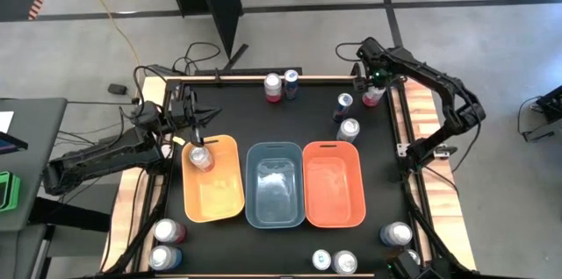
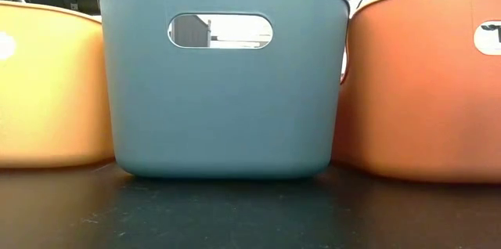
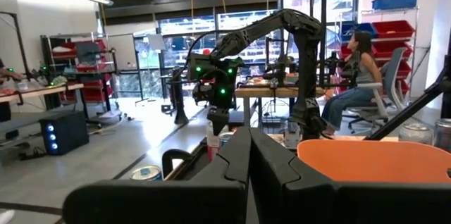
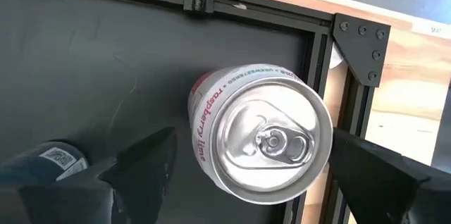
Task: Sort soda cans
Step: Put the top right pink-white soda can into the yellow bin
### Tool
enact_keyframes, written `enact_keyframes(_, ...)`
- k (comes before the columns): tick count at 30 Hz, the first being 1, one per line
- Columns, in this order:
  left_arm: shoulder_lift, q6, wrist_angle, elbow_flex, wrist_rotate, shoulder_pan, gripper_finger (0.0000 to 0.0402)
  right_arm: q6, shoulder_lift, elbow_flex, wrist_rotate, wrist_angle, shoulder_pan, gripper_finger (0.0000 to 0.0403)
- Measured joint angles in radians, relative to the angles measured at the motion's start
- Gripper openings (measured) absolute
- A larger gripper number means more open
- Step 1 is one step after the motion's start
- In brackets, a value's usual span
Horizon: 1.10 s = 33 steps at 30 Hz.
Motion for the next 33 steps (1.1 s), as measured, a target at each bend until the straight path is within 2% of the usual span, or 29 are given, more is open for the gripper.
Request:
enact_keyframes(12, 0.000, 0.000, -0.005, 0.000, 0.000, 0.000, 0.0000, -0.006, -0.001, -0.039, 0.014, 0.043, 0.002, 0.0370)
enact_keyframes(19, 0.000, 0.000, -0.006, 0.000, 0.000, 0.000, 0.0000, -0.002, 0.001, -0.039, 0.014, 0.048, 0.002, 0.0346)
enact_keyframes(25, 0.000, -0.001, -0.006, 0.000, 0.000, 0.000, 0.0000, 0.001, 0.052, -0.033, 0.030, 0.041, 0.002, 0.0317)
enact_keyframes(33, 0.000, 0.000, -0.006, 0.001, 0.000, 0.000, 0.0000, -0.002, 0.075, -0.031, 0.037, 0.043, 0.002, 0.0309)
